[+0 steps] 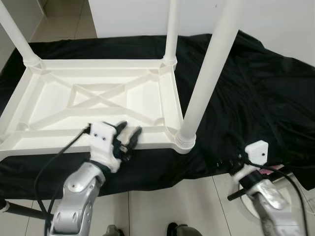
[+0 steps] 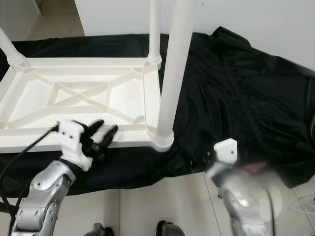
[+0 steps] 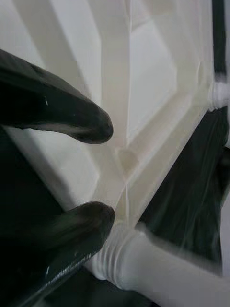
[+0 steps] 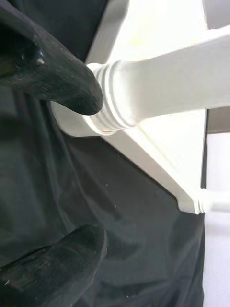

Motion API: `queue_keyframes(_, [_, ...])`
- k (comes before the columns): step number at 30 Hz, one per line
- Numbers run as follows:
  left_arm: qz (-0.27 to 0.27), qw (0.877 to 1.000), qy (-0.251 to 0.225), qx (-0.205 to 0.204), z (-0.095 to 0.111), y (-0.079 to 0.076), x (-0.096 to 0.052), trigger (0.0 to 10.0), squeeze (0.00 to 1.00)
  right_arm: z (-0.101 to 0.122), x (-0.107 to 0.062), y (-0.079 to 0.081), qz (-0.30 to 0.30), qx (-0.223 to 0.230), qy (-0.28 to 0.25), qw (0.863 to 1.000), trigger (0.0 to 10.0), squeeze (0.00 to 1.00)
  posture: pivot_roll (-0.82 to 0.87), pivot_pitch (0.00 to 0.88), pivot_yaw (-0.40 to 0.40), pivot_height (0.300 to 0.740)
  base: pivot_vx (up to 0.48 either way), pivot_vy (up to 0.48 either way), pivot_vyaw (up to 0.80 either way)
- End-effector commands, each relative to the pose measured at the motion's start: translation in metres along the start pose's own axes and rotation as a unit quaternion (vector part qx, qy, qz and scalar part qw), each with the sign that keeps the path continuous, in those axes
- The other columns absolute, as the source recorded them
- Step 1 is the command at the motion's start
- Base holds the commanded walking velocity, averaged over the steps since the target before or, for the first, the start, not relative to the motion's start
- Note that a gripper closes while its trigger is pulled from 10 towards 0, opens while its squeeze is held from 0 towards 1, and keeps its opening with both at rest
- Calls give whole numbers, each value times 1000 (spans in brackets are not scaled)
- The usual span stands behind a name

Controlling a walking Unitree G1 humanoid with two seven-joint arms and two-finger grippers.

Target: Building children table

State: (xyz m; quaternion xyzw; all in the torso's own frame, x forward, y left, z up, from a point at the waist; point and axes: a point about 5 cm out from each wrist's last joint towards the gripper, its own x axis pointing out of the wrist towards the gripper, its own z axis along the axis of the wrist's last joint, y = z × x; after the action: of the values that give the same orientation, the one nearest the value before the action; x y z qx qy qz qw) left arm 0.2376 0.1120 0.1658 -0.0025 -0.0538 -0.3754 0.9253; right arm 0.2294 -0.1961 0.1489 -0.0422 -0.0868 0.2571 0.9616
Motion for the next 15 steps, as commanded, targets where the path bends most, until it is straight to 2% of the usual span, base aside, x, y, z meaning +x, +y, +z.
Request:
queue_keyframes(1, [-77, 997, -8, -14, 6, -16, 1, 10000, 0, 2, -3, 3, 46, 5, 13, 999, 10000, 0, -59, 127, 1, 740, 0, 0, 0])
queue_keyframes(5, [-98, 995, -8, -18, 10, -26, 8, 10000, 0, 4, 1, 2, 91, -1, 23, 996, 10000, 0, -55, 129, 4, 740, 0, 0, 0])
queue_keyframes(8, [-107, 994, -2, -9, 10, -30, 11, 10000, 0, 4, 5, 2, 99, -3, 21, 995, 10000, 0, -55, 129, 4, 740, 0, 0, 0])
queue_keyframes(10, [-109, 994, 2, -20, 10, -32, 14, 10000, 0, 5, 10, 1, 103, -5, 18, 994, 10000, 0, -58, 131, 2, 740, 0, 0, 0])
queue_keyframes(15, [-151, 987, 32, -33, 6, -45, 24, 10000, 0, 6, 38, 3, 134, 3, 8, 991, 10000, 0, -52, 128, -19, 740, 0, 0, 0])
